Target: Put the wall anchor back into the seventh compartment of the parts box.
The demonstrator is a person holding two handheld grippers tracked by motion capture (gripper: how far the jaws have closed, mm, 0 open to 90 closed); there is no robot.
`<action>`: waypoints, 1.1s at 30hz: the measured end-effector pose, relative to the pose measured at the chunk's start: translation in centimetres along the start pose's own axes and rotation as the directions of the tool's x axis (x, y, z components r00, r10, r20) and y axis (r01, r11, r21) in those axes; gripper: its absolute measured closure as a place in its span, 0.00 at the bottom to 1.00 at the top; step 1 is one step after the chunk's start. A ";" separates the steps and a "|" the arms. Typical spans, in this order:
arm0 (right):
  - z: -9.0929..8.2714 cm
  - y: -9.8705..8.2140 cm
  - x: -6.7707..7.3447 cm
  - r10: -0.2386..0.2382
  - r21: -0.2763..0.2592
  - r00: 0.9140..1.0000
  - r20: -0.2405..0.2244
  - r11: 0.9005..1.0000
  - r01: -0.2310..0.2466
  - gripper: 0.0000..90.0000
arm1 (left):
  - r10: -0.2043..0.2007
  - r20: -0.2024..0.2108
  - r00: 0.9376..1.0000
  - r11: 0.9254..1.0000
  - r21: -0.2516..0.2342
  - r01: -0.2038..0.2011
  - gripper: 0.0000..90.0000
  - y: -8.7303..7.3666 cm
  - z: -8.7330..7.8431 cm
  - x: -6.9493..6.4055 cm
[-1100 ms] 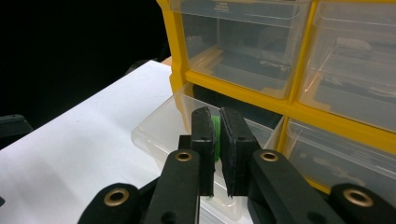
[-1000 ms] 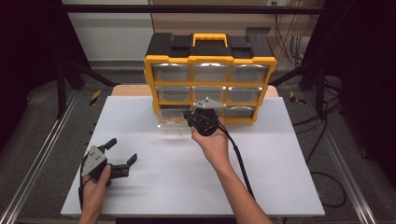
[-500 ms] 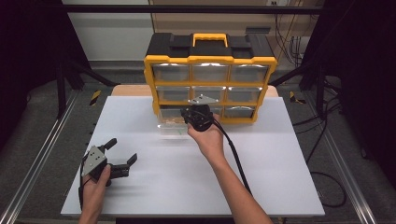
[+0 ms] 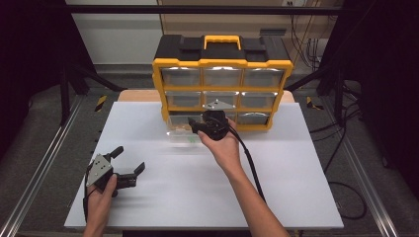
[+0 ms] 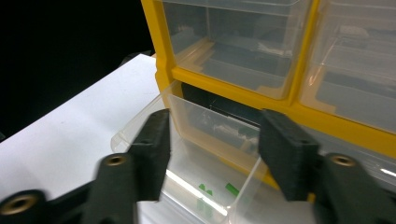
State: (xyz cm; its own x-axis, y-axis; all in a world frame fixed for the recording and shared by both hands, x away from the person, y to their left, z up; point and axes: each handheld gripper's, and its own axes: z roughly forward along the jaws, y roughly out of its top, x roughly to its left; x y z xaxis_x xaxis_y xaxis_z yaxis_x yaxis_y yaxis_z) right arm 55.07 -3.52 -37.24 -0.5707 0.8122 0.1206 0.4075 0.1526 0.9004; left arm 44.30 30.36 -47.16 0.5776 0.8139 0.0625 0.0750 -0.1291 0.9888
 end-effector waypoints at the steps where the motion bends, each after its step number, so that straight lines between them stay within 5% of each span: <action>1: -0.2 0.0 0.0 -0.004 -0.005 1.000 0.003 1.000 0.004 0.38 | 0.001 -0.001 1.000 1.000 0.001 -0.001 0.01 0.0 0.0 0.0; 10: -3.5 -1.4 -0.8 -0.018 -0.061 0.999 -0.051 0.998 0.015 0.13 | -0.001 0.001 1.000 1.000 0.009 0.001 0.01 0.0 0.0 0.0; 24: -8.8 -5.5 -3.3 -0.063 -0.170 0.998 -0.020 0.984 0.059 0.11 | 0.009 0.027 1.000 1.000 0.026 -0.010 0.01 -0.1 0.1 -0.6; 33: -10.8 -8.4 -4.6 -0.103 -0.186 0.993 0.051 0.976 0.111 0.11 | -0.006 0.024 1.000 1.000 0.027 0.005 0.01 -0.2 0.0 -0.4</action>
State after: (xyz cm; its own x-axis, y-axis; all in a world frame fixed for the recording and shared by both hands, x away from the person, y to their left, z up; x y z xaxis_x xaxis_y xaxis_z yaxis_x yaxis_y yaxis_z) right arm 46.59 -14.65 -40.83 -0.5726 0.8198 0.0057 0.2016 0.1341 0.9702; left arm 44.04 30.05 -47.39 0.5965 0.8008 0.0536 0.0999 -0.1403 0.9851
